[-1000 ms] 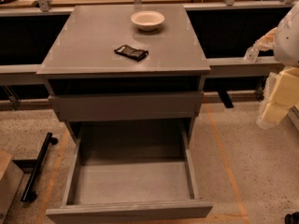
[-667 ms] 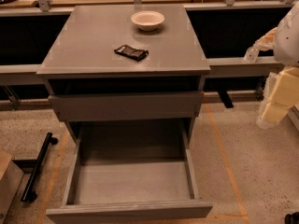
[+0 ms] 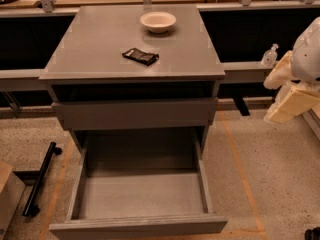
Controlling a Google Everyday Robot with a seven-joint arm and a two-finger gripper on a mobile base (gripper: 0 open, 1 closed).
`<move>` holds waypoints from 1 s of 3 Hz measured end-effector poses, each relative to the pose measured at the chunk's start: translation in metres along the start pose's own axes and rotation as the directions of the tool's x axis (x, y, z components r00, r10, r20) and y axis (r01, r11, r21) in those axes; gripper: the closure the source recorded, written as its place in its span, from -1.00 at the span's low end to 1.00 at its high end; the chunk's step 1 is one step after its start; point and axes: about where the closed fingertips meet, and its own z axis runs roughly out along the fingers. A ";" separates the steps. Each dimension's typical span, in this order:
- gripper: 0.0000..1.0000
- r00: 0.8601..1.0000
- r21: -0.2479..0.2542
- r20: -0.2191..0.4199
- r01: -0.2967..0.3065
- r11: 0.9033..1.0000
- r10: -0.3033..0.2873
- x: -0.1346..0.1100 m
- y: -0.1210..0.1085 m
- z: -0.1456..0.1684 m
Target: Close middle drawer
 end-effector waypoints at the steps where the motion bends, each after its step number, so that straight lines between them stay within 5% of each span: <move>1: 0.40 0.998 -0.024 0.055 -0.016 1.000 0.018 0.022 0.005 0.043; 2: 0.86 0.988 -0.064 0.100 -0.112 0.992 0.118 0.041 0.012 0.096; 3: 1.00 0.988 -0.061 0.103 -0.113 0.992 0.119 0.040 0.011 0.100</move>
Offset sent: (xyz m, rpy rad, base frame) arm 0.0155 -0.0314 -0.1744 0.2552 0.1026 -0.2021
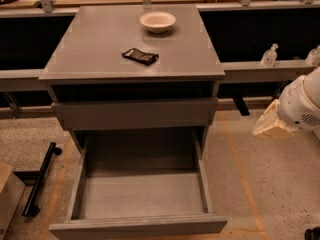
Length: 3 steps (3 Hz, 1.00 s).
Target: Close middle drawer
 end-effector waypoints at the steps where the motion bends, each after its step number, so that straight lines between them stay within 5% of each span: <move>1: 1.00 1.000 -0.072 0.004 -0.004 0.997 0.004 0.012 0.021 0.019; 2: 1.00 0.999 -0.185 0.016 -0.036 0.982 0.039 0.035 0.056 0.068; 3: 1.00 0.990 -0.303 0.011 -0.129 0.944 0.139 0.073 0.092 0.134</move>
Offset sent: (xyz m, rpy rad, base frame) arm -0.0949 0.0143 -0.1891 0.1638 0.3668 0.0398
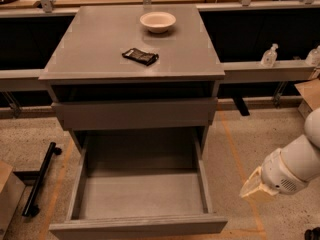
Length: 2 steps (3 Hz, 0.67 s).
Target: Close middle drawer
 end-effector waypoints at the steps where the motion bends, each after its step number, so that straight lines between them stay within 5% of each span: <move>1: 1.00 1.000 -0.039 0.003 -0.016 0.999 0.016 0.008 0.000 0.020; 2: 1.00 0.999 -0.032 -0.015 -0.030 0.999 0.029 0.011 0.003 0.019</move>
Offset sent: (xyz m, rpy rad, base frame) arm -0.0106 -0.0040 -0.0191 -0.0261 0.0514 -0.0321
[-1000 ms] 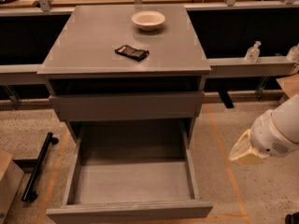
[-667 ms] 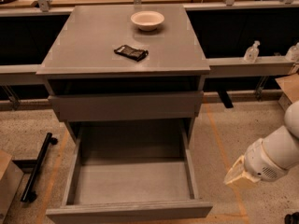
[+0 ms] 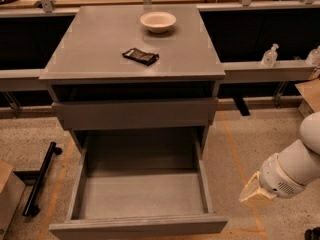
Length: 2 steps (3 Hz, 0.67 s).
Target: Close middle drawer
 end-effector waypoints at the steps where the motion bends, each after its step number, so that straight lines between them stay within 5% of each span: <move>1: 1.00 0.999 -0.006 0.033 -0.013 1.000 0.013 -0.002 -0.005 0.018; 2: 1.00 0.998 -0.049 0.058 -0.023 0.999 0.026 -0.006 -0.017 0.054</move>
Offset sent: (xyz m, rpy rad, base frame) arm 0.0306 0.0369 -0.0980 0.1326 0.0763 -0.0202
